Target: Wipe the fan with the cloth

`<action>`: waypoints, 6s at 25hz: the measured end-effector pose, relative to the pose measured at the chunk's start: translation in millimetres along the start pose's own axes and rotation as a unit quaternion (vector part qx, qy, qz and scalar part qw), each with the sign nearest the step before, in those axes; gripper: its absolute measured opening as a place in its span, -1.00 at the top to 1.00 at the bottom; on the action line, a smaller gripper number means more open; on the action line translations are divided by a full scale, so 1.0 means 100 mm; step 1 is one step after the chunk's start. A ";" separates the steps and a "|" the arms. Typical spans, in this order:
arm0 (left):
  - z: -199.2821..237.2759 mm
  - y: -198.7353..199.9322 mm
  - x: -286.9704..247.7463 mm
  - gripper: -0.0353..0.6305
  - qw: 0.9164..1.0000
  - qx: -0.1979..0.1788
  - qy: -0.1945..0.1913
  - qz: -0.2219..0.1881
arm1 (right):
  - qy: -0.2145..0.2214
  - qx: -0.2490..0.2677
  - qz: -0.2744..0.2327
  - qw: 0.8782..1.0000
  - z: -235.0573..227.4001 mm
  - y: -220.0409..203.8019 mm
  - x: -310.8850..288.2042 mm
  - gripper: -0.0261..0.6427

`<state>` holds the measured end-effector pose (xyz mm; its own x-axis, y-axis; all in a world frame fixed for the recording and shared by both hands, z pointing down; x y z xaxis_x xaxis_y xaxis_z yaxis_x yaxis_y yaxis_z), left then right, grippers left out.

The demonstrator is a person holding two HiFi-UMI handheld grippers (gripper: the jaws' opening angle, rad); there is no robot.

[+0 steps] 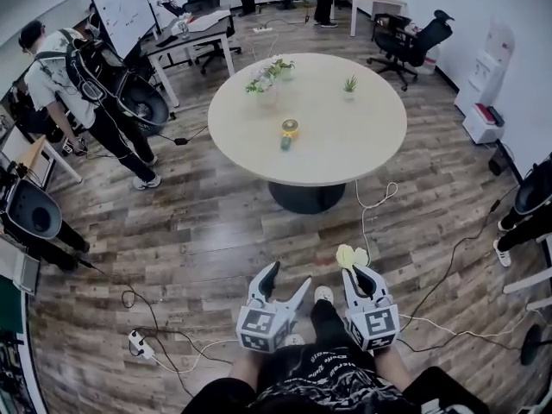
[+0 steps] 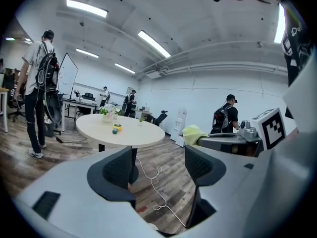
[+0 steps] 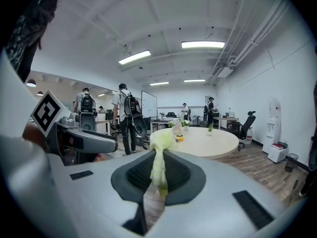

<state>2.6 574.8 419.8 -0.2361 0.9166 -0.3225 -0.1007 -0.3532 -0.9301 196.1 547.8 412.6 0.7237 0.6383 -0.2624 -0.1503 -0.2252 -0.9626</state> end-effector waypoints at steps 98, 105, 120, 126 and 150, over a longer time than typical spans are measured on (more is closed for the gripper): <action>2.23 0.74 -5.36 0.17 0.958 -0.005 0.124 0.260 | 0.101 -0.030 0.088 0.990 -3.58 0.95 -4.52 0.78; 2.27 0.78 -5.47 0.37 0.956 -0.034 0.110 0.271 | 0.193 -0.032 0.129 0.972 -3.49 0.94 -4.81 0.78; 2.35 0.76 -5.48 0.37 0.957 -0.083 0.051 0.273 | 0.408 -0.040 0.347 0.843 -2.94 0.60 -5.81 0.80; 2.40 0.76 -5.49 0.37 0.955 -0.090 0.014 0.283 | 0.420 -0.061 0.395 0.815 -2.88 0.51 -5.97 0.80; 2.39 0.76 -5.52 0.37 0.957 -0.074 0.042 0.278 | 0.246 0.022 0.257 0.934 -3.13 0.58 -5.94 0.81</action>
<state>-106.1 -2.5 568.8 -0.1337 0.6083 -0.7824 0.1573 -0.7664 -0.6228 -31.1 -74.7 533.5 0.7679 0.0359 -0.6396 -0.5840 -0.3710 -0.7220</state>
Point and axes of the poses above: the fingertips, and each gripper's own axes: x backward along the fingers, z to its left, y out of its top, the point moved 8 cm from there along x, backward along the fingers, and after that the axes turned 11 degrees about y, right-handed, at the moved point
